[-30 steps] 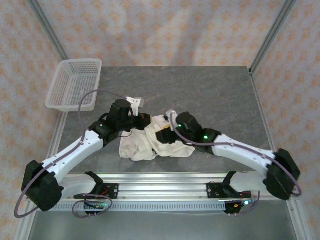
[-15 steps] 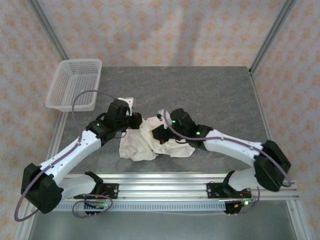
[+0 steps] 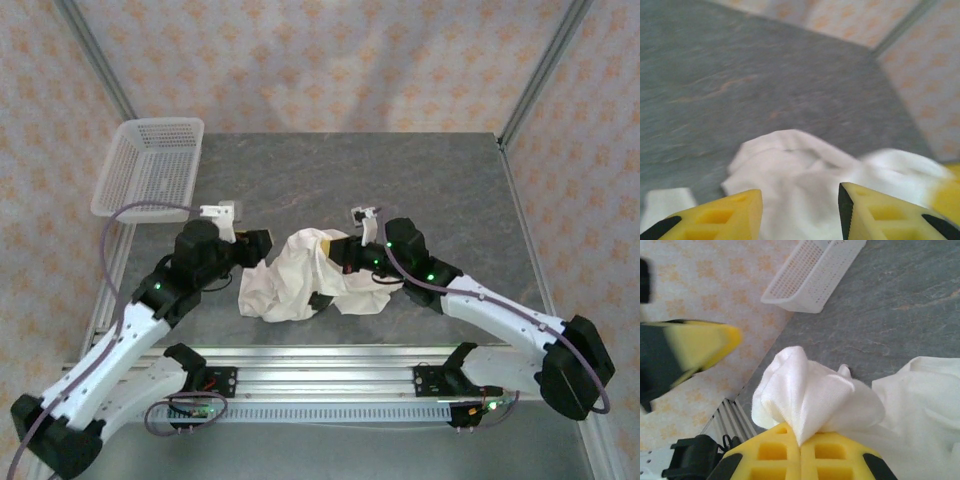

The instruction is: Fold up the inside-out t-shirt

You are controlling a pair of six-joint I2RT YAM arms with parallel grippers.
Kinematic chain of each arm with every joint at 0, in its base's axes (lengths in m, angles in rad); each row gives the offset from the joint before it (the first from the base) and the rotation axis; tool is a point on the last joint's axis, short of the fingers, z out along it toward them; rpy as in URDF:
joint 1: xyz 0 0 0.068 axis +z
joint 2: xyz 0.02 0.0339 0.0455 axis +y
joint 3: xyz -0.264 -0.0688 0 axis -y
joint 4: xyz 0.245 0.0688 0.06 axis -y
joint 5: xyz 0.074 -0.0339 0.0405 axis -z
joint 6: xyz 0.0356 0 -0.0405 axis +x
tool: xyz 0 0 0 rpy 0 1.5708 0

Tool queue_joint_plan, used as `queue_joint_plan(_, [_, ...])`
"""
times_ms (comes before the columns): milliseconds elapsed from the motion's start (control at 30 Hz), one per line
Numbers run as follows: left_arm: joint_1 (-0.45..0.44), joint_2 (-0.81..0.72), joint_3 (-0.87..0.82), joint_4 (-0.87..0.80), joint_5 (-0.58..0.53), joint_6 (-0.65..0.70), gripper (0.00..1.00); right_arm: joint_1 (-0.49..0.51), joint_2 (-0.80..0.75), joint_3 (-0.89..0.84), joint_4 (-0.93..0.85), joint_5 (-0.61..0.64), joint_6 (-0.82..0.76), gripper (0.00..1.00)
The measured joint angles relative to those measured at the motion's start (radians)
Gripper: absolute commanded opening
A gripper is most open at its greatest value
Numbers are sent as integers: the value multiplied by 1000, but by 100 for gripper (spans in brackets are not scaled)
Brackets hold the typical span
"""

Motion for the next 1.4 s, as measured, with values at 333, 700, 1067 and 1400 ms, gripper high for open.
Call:
queue_joint_plan(333, [-147, 140, -84, 253, 140, -173, 31, -4, 43, 13, 3, 0, 39, 0])
queue_joint_plan(700, [-160, 343, -92, 402, 236, -232, 7, -5, 43, 21, 18, -9, 72, 0])
queue_joint_plan(1067, [-137, 298, -88, 356, 167, -229, 0, -47, 3, -4, 27, -11, 102, 0])
queue_joint_plan(1400, [-67, 203, -116, 338, 185, -230, 0, -160, -112, -202, 38, 3, 170, 29])
